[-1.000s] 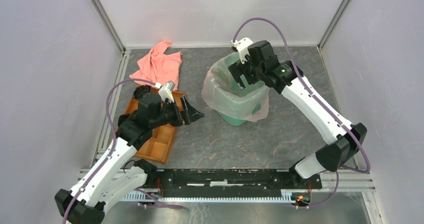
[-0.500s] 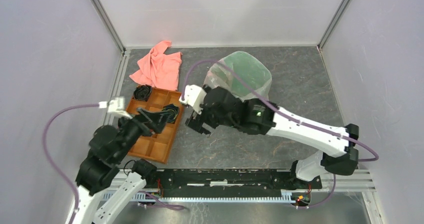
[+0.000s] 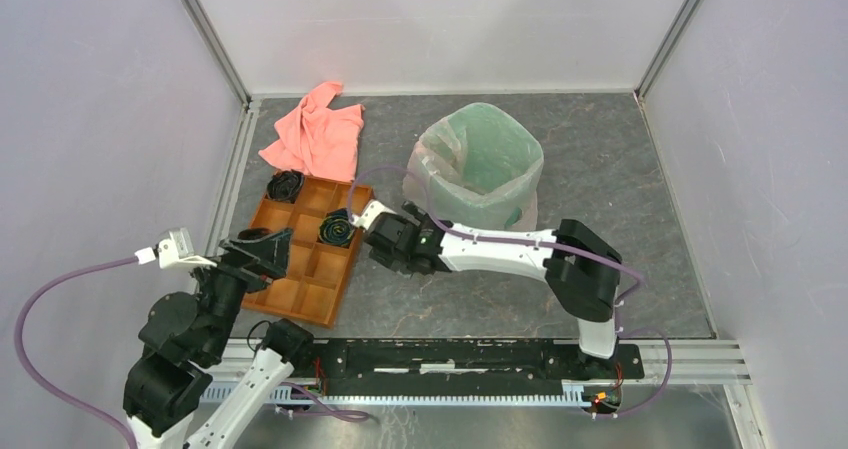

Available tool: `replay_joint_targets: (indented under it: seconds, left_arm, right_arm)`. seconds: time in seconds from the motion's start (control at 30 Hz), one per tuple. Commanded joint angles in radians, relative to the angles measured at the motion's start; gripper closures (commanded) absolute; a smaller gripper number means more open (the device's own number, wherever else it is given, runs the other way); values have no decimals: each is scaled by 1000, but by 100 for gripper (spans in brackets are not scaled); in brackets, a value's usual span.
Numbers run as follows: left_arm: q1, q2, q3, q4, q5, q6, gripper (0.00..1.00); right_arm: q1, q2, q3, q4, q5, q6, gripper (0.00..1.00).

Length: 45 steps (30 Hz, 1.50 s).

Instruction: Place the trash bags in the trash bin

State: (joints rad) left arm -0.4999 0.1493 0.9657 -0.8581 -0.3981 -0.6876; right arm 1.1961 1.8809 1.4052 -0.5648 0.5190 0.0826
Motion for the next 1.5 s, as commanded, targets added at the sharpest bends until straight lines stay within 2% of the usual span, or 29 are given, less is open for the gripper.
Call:
replay_joint_targets:
  seconds: [0.0, 0.2, 0.33, 0.47, 0.57, 0.73, 0.9, 1.03, 1.13, 1.2, 1.3, 1.47]
  left_arm:
    - [-2, 67, 47, -18, -29, 34, 0]
    - [-1, 98, 45, -9, -28, 56, 0]
    - [0, 115, 25, 22, -23, 76, 0]
    - [-1, 148, 9, 62, -1, 87, 0]
    - [-1, 177, 7, 80, 28, 89, 0]
    - [-1, 211, 11, 87, 68, 86, 0]
    - [0, 236, 21, 107, 114, 89, 0]
    - [0, 271, 69, 108, 111, 102, 0]
    - [0, 305, 130, 105, 97, 134, 0]
    - [0, 335, 191, 98, 90, 156, 0]
    - [-1, 394, 305, 78, 90, 197, 0]
    - [0, 505, 533, 41, 94, 227, 0]
  right_arm:
    - [-115, 40, 47, 90, 127, 48, 2]
    - [-304, 20, -73, 144, 183, 29, 2]
    - [-443, 18, -124, 241, 247, -63, 2]
    - [-601, 79, -88, 332, 215, -139, 2]
    - [-702, 162, 11, 317, 222, -159, 2]
    - [-763, 148, 84, 260, 114, -157, 2]
    - [-655, -91, -92, 267, -227, -139, 2]
    - [-503, -321, -202, 207, -316, -138, 2]
    - [-447, -518, -224, 153, -377, -124, 2]
    - [-444, -653, -219, 119, -394, -126, 2]
    - [-445, -856, -188, 87, -339, -148, 2]
    - [-446, -1076, -81, 51, -230, -198, 2]
